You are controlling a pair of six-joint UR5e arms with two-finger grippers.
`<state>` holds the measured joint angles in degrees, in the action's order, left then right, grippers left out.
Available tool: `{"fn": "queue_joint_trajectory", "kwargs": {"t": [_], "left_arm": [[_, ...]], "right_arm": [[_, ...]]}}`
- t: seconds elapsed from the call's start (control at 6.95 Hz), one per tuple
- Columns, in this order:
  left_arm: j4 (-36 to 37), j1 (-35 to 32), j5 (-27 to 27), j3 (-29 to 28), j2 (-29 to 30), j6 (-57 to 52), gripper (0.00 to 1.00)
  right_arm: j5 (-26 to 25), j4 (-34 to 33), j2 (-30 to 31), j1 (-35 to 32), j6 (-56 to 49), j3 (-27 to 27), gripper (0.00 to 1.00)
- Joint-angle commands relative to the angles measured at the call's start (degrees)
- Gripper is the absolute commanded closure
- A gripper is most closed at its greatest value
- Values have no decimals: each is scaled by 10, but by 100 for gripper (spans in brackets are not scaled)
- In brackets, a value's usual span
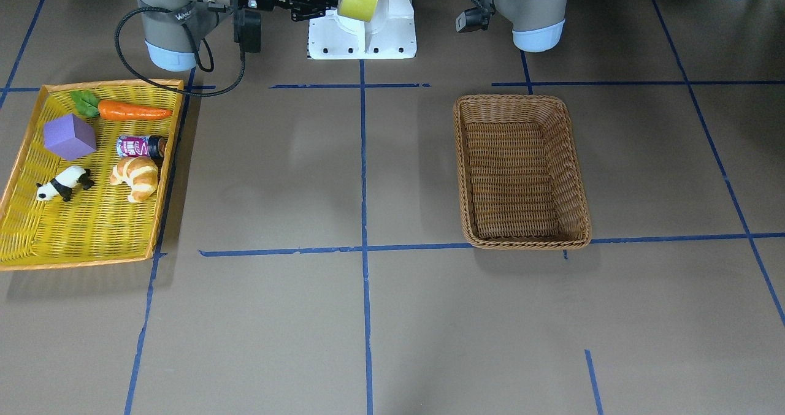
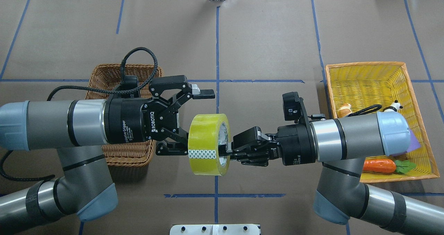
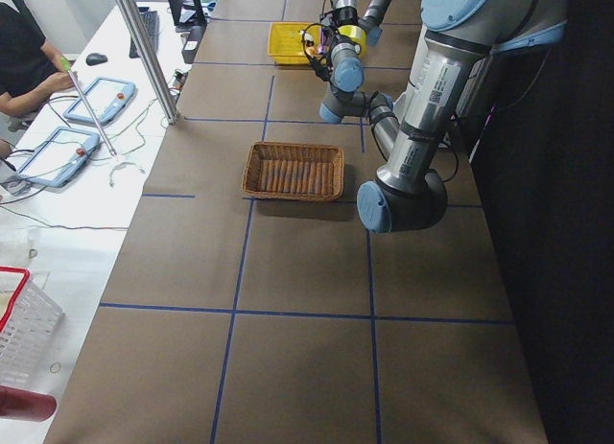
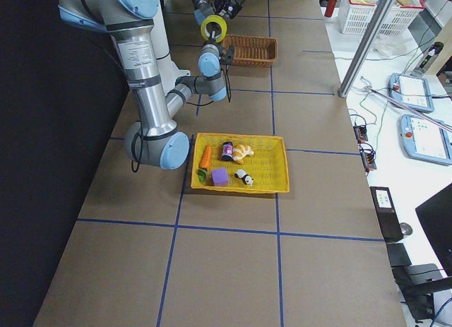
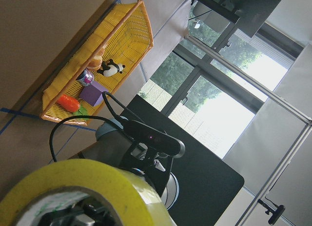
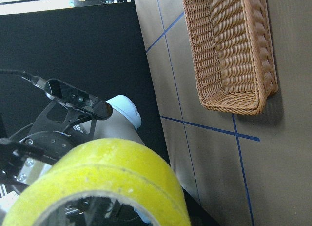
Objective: Move tape to another basket
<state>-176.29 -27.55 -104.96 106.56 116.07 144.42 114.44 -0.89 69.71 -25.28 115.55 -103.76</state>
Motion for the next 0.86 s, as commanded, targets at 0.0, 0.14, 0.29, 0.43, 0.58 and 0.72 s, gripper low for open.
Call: {"fn": "queue_joint_trajectory", "kwargs": {"t": [0.0,0.14,0.29,0.43,0.58,0.72], "left_arm": [[2,17,-1,3,-1,3,71],[2,19,-1,2,-1,2,99],[1,19,-1,4,-1,3,100],[1,19,-1,4,-1,3,100],[1,18,-1,5,-2,3,100],[1,18,-2,6,-4,4,100]], "right_arm": [[0,8,1,0,0,2,36],[0,10,2,0,0,1,1],[-1,10,3,0,0,1,0],[0,10,3,-1,1,0,0],[0,10,4,-1,1,-1,0],[0,11,6,-2,1,-1,0]]}}
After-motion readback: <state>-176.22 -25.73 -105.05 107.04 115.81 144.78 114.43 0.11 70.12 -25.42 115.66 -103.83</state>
